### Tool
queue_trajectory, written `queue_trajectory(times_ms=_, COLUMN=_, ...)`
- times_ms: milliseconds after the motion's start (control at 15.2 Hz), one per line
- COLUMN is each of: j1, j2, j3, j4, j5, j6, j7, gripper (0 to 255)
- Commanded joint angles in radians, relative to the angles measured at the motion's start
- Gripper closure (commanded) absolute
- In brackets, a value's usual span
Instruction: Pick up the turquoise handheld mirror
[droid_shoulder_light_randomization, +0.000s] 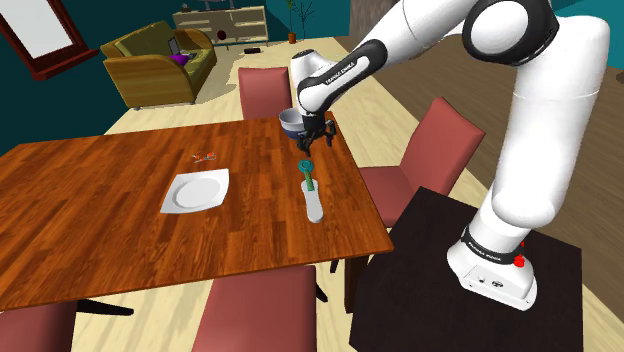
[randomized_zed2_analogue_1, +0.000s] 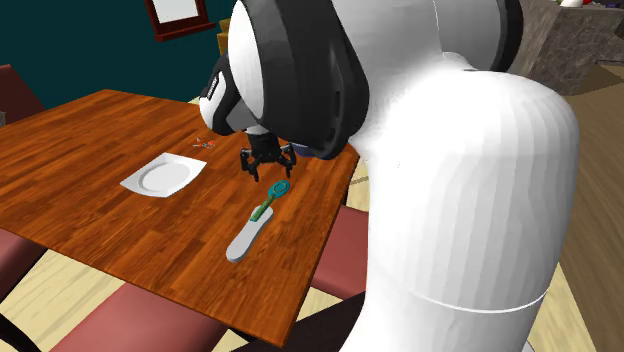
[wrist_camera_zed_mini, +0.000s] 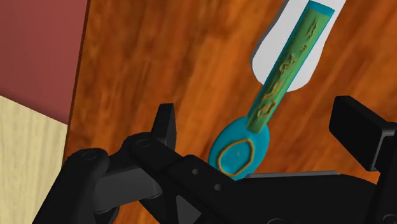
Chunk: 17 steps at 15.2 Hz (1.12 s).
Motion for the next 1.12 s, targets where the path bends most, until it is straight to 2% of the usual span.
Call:
queue_trajectory(times_ms=0, j1=0.001, j2=0.080, j3=-0.005, j4=0.065, j5=-0.004, j6=0.001, j7=0.020, gripper=0)
queue_trajectory(times_ms=528, j1=0.004, j2=0.399, j3=-0.030, j4=0.366, j5=-0.001, j6=-0.032, j7=0.076, gripper=0)
queue_trajectory(times_ms=1056, j1=0.006, j2=0.463, j3=-0.033, j4=0.363, j5=-0.006, j6=0.035, j7=0.083, gripper=0)
